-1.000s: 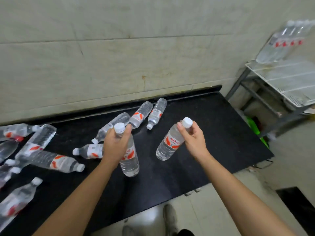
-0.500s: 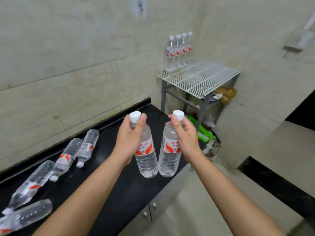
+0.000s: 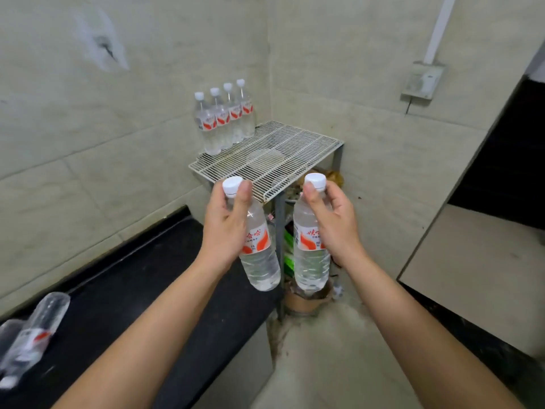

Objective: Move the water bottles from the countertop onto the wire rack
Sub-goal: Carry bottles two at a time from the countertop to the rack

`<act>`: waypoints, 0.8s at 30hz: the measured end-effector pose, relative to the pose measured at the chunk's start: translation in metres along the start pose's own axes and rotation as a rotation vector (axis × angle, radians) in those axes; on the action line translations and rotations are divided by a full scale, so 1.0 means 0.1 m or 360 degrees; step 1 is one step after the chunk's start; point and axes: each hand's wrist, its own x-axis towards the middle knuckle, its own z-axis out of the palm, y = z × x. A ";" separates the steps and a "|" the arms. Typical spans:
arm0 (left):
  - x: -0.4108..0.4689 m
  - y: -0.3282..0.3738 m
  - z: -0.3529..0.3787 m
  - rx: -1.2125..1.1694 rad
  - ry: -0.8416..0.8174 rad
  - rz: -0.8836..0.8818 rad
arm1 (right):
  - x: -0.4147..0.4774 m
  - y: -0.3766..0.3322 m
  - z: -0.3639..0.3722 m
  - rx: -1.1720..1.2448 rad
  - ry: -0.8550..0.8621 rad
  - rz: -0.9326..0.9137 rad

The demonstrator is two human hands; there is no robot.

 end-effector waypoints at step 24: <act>3.71 -1.30 0.55 0.0380 0.0585 -0.0107 | 4.20 1.27 0.48 -0.0594 -0.0432 -0.0269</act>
